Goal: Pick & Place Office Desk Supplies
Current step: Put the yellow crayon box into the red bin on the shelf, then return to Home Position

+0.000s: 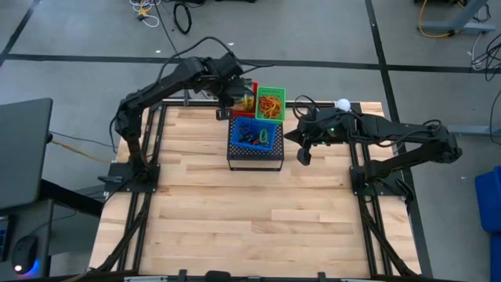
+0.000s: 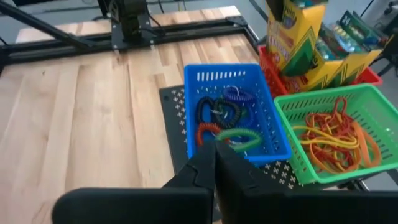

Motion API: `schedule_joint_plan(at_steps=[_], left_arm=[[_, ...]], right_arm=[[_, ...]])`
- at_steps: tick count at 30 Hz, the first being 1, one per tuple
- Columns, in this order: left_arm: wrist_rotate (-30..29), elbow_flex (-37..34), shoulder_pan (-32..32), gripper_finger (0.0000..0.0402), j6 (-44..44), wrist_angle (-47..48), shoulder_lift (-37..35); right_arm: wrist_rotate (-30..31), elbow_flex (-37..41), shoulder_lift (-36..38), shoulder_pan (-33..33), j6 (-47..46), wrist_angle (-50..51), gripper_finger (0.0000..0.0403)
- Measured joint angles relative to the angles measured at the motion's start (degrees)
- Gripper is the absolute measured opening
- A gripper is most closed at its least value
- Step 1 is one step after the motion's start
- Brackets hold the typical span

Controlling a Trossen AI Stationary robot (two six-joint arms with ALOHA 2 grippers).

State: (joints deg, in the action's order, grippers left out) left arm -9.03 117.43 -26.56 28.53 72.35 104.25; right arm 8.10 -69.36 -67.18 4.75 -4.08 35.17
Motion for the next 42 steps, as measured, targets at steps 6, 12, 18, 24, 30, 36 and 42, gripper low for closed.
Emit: schedule_joint_plan(at_steps=[6,12,18,24,30,36,42], left_arm=[[1.85,-0.09,-0.47,0.0103,1.79,-0.10,1.31],[2.13,-0.04,-0.42,0.0109,2.43,-0.42,1.80],[2.49,-0.07,-0.41,0.0152,2.56,-0.47,2.47],[-0.24,-0.04,-0.05,0.0213,2.58,-1.07,2.32],[-3.46,-0.04,-0.02,0.0234,1.50,-1.47,0.80],[-4.92,-0.04,-0.21,0.0188,-4.57,-1.39,-4.33],[6.38,-4.42,0.10,0.0099,-13.51,-6.19,-11.80]], right_arm=[[0.02,0.00,0.00,0.00,-0.07,-2.08,0.0007],[0.08,0.00,0.00,0.00,-0.08,-2.42,0.0005],[0.21,0.00,0.00,0.00,-0.07,-2.42,0.0009],[0.20,0.00,0.00,0.00,0.33,-2.40,0.0010],[0.00,0.00,0.00,1.45,0.50,-2.42,0.0010],[0.00,0.02,0.47,4.29,2.84,-1.93,0.0011],[-1.82,0.66,0.64,7.54,5.31,-3.66,0.0009]])
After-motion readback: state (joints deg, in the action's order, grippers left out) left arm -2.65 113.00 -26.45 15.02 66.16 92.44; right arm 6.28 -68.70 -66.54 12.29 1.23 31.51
